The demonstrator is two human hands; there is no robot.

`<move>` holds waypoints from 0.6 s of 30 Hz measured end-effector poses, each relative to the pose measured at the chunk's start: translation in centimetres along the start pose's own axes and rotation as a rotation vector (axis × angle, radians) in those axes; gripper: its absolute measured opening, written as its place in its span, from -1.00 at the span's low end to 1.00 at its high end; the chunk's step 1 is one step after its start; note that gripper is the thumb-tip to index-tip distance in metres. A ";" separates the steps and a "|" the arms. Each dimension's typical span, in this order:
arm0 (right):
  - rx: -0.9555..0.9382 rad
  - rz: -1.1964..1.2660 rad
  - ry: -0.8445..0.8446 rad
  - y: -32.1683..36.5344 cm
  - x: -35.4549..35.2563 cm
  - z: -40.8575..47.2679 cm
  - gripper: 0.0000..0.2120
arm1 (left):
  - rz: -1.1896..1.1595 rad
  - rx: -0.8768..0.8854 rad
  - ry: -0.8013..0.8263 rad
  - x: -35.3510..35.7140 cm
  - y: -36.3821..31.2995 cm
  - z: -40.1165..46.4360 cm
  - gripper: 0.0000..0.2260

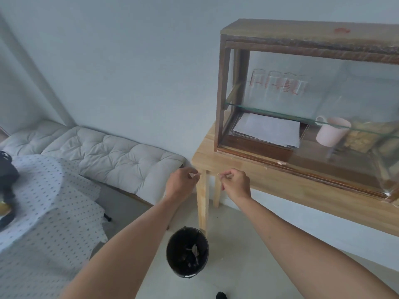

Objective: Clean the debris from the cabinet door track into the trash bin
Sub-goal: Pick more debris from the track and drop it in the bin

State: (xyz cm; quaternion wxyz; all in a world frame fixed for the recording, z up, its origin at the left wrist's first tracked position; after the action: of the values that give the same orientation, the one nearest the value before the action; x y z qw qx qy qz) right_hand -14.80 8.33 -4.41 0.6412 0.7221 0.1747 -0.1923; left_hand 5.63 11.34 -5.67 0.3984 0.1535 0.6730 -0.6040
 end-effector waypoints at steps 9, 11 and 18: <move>0.033 -0.075 0.193 -2.2 8.1 -1.8 -0.91 | 0.006 -0.246 -0.002 -0.5 9.3 -4.4 -0.87; 0.042 -0.104 0.233 -3.4 9.7 -1.9 -0.90 | 0.018 -0.305 0.019 0.2 11.4 -5.2 -0.86; 0.091 -0.214 0.344 -8.1 14.1 -1.7 -0.87 | 0.081 -0.463 0.108 3.4 16.5 -7.3 -0.82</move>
State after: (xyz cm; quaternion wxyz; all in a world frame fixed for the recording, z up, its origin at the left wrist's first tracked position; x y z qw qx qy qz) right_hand -6.56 11.05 -18.25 0.5447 0.7497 0.3484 -0.1410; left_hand 12.21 20.88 -19.85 0.4100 0.1172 0.8072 -0.4082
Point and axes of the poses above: each hand's wrist, its own z-axis towards the middle knuckle, its own x-axis out of the palm, y = z × x, the point moved 2 cm from there along z, towards the middle knuckle, and after that the axes turned 3 degrees about -y, right-handed, at the moved point
